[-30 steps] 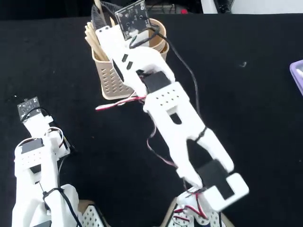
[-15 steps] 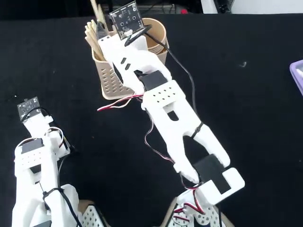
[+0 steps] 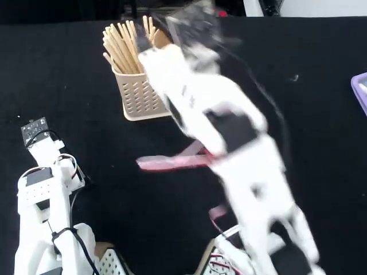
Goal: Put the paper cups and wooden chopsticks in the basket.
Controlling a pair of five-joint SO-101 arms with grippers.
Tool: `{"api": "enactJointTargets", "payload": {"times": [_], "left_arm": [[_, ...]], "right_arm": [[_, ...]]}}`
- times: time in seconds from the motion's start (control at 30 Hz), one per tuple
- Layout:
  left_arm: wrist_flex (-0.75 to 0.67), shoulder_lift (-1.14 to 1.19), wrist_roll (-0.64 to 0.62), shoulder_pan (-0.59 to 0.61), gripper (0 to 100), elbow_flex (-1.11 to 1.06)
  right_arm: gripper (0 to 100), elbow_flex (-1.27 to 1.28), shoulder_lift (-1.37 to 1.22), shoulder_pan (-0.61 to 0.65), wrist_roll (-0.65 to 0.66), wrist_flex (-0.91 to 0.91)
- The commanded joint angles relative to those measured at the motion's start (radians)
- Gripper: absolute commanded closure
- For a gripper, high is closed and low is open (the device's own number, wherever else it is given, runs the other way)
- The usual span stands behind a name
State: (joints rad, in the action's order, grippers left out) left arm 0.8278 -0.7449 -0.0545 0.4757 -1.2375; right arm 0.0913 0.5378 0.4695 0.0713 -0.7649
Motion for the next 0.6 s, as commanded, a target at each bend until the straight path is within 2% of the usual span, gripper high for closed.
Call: {"api": "enactJointTargets", "payload": {"times": [0.0,0.07,0.1,0.2,0.37,0.47,0.57], "left_arm": [[0.057,-0.023,0.006,-0.008,89,0.074],[0.114,-0.023,0.006,-0.012,96,0.111],[0.132,-0.023,0.006,-0.012,98,0.127],[0.141,-0.023,0.006,-0.012,97,0.142],[0.147,-0.064,0.006,-0.012,97,0.163],[0.15,-0.157,0.005,-0.013,97,0.157],[0.152,-0.288,0.005,-0.012,97,0.12]], "right_arm": [[94.5,0.035,0.196,-0.08,-0.011,-0.313],[99.1,0.12,0.263,-0.15,-0.011,-0.411],[98.0,0.176,0.3,-0.187,-0.011,-0.45],[98.7,0.374,0.404,-0.295,-0.011,-0.471],[98.4,0.768,0.578,-0.414,-0.003,-0.307],[98.4,0.975,0.7,-0.427,-0.011,-0.201],[98.3,1.118,0.843,-0.428,-0.012,-0.173]]}}
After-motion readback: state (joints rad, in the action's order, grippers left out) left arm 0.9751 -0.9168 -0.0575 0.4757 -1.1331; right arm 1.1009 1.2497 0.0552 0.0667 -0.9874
